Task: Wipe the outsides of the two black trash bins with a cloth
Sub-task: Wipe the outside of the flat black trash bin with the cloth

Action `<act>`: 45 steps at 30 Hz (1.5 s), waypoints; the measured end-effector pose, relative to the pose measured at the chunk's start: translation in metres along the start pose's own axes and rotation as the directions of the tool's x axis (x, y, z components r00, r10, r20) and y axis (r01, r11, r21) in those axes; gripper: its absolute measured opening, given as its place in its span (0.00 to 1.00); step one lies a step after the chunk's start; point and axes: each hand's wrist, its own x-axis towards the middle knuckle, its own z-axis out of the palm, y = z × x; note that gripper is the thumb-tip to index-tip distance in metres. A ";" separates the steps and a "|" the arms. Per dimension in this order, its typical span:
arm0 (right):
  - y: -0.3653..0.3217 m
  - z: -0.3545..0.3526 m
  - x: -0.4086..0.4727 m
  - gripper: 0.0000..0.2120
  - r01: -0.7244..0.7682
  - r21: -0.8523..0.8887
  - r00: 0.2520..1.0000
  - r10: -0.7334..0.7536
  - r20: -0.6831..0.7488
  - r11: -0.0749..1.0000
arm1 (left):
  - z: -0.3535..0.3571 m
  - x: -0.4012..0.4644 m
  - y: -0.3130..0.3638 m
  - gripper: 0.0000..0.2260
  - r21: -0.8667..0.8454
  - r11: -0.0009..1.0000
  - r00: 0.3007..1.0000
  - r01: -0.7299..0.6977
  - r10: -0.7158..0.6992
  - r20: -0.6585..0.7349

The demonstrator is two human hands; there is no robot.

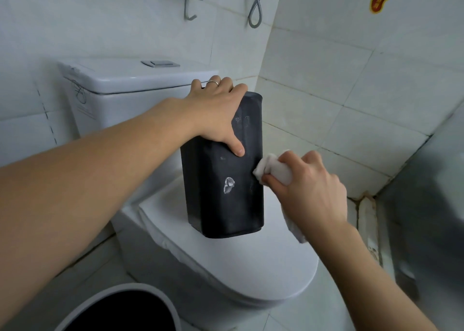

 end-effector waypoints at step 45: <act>-0.011 0.003 -0.018 0.14 0.055 -0.020 0.998 -0.055 0.013 0.998 | 0.009 -0.006 -0.015 0.54 -0.216 0.976 0.997 0.043 -0.055 -0.050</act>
